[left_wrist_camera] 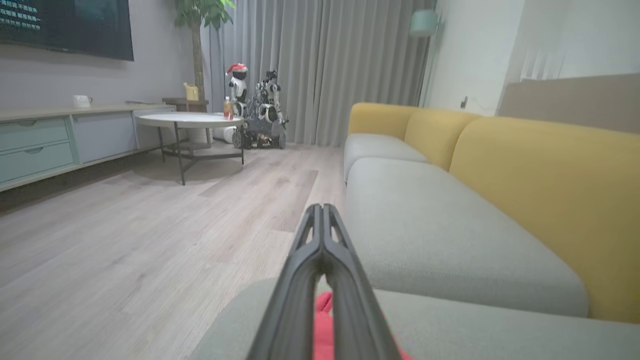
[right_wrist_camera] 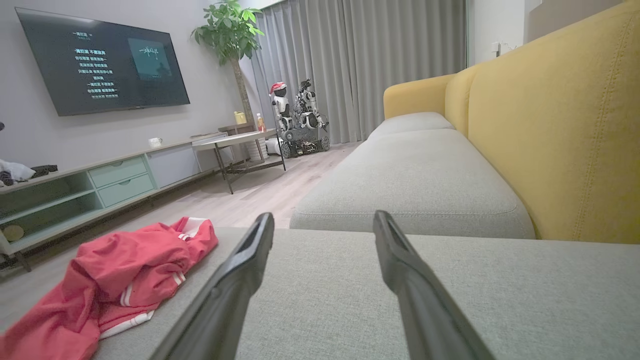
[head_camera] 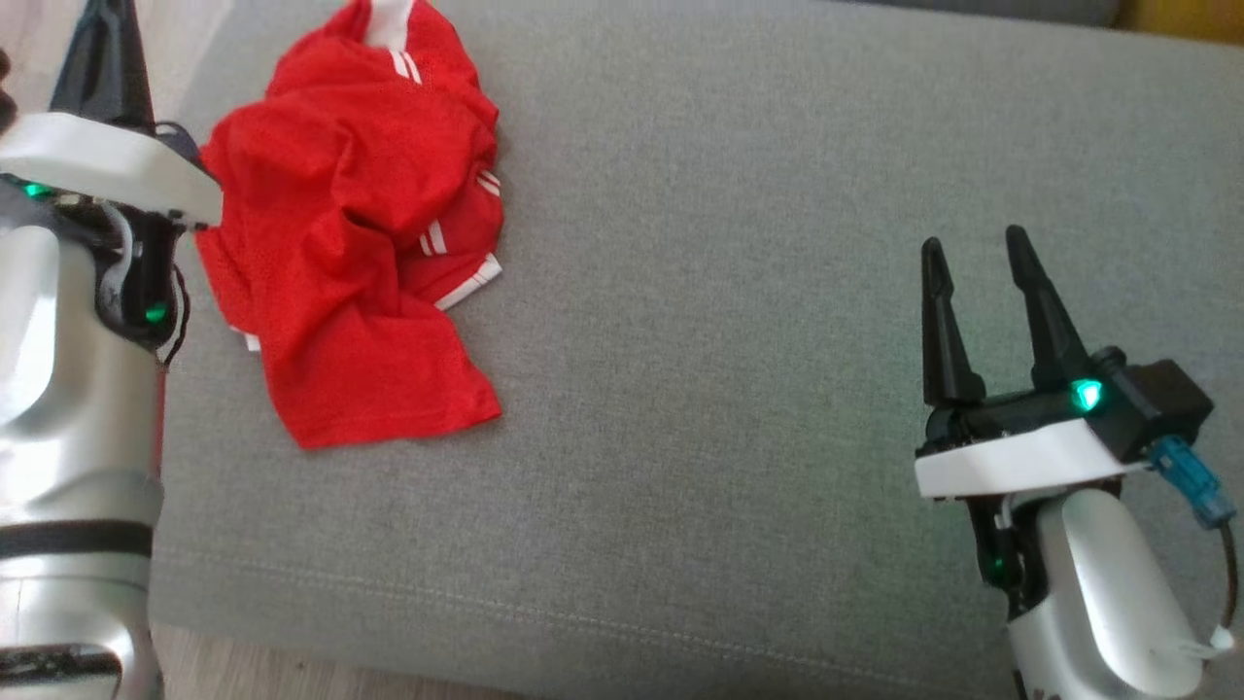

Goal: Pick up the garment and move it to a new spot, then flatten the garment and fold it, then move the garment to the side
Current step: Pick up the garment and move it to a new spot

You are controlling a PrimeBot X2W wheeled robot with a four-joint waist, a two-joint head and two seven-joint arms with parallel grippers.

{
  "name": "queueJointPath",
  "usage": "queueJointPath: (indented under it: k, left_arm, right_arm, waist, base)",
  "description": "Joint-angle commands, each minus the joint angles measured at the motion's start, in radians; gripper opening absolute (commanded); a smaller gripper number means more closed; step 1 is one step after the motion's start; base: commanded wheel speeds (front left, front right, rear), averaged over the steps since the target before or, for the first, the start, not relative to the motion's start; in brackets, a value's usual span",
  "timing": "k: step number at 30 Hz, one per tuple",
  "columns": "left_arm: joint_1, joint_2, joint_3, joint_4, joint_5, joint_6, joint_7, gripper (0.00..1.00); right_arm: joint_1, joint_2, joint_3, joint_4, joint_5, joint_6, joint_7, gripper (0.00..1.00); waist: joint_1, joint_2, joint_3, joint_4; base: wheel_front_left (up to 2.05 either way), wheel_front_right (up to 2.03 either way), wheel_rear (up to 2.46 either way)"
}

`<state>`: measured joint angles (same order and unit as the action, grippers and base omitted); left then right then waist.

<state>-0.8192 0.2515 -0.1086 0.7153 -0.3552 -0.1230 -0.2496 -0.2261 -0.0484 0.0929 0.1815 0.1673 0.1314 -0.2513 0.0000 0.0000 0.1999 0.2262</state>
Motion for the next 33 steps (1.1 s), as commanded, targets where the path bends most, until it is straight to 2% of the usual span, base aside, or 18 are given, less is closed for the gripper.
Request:
queueJointPath:
  k: [1, 5, 10, 14, 15, 18, 19, 20, 21, 22, 25, 33]
  left_arm:
    - [0.000, 0.045, 0.041, -0.070, -0.016, 0.004, -0.011, 0.00]
    - [0.049, 0.038, 0.046, -0.143, -0.025, 0.011, -0.011, 0.00]
    - [0.183, 0.003, 0.029, -0.277, -0.038, 0.023, 0.000, 0.00]
    - [0.312, -0.028, 0.020, -0.379, -0.040, 0.061, 0.004, 0.00]
    - [0.379, -0.049, 0.018, -0.416, -0.045, 0.083, 0.003, 0.00]
    - [0.476, -0.069, 0.014, -0.451, -0.036, 0.118, 0.001, 0.00]
    - [0.476, -0.069, 0.014, -0.451, -0.036, 0.118, 0.001, 0.00]
    - [0.539, -0.081, 0.009, -0.461, -0.021, 0.145, -0.002, 0.09]
    - [0.567, -0.089, 0.011, -0.464, -0.018, 0.159, -0.004, 0.67]
    - [0.594, -0.092, 0.010, -0.469, -0.006, 0.170, -0.006, 1.00]
    - [0.669, -0.114, 0.007, -0.482, 0.008, 0.186, -0.010, 1.00]
    - [0.743, -0.138, 0.000, -0.536, 0.087, 0.177, -0.012, 1.00]
  right_arm:
    - [0.006, -0.002, 0.032, -0.028, 0.011, -0.001, -0.010, 1.00]
    - [0.013, -0.002, 0.037, -0.036, 0.026, -0.001, -0.010, 1.00]
    - [0.040, -0.002, 0.039, -0.064, 0.046, -0.001, -0.010, 1.00]
    - [0.067, -0.002, 0.042, -0.080, 0.054, -0.001, -0.010, 1.00]
    - [0.079, -0.002, 0.046, -0.089, 0.060, -0.001, -0.010, 1.00]
    - [0.095, -0.002, 0.066, -0.098, 0.073, -0.001, -0.010, 1.00]
    - [0.095, -0.002, 0.066, -0.098, 0.073, -0.001, -0.010, 1.00]
    - [0.106, -0.002, 0.078, -0.098, 0.079, -0.001, -0.010, 1.00]
    - [0.111, -0.002, 0.083, -0.098, 0.081, -0.001, -0.010, 1.00]
    - [0.117, -0.002, 0.088, -0.097, 0.084, -0.001, -0.010, 1.00]
    - [0.133, -0.002, 0.100, -0.093, 0.088, -0.001, -0.010, 1.00]
    - [0.146, -0.002, 0.116, -0.085, 0.083, -0.001, -0.010, 1.00]
  waist:
    - [0.0000, 0.0000, -0.027, 0.003]
    - [0.0000, 0.0000, -0.054, -0.004]
    - [0.0000, 0.0000, -0.098, -0.009]
    - [0.0000, 0.0000, -0.130, -0.010]
    - [0.0000, 0.0000, -0.144, -0.008]
    - [0.0000, 0.0000, -0.164, -0.002]
    - [0.0000, 0.0000, -0.164, -0.002]
    - [0.0000, 0.0000, -0.177, 0.003]
    - [0.0000, 0.0000, -0.183, 0.006]
    - [0.0000, 0.0000, -0.190, 0.010]
    - [0.0000, 0.0000, -0.205, 0.020]
    - [0.0000, 0.0000, -0.215, 0.041]
  base:
    - [0.00, 0.00, 0.00]
    - [0.00, 0.00, 0.00]
    - [0.00, 0.00, 0.00]
    - [0.00, 0.00, 0.00]
    - [0.00, 0.00, 0.00]
    - [0.00, 0.00, 0.00]
    - [0.00, 0.00, 0.00]
    - [0.00, 0.00, 0.00]
    - [0.00, 0.00, 0.00]
    - [0.00, 0.00, 0.00]
    - [0.00, 0.00, 0.00]
    - [0.00, 0.00, 0.00]
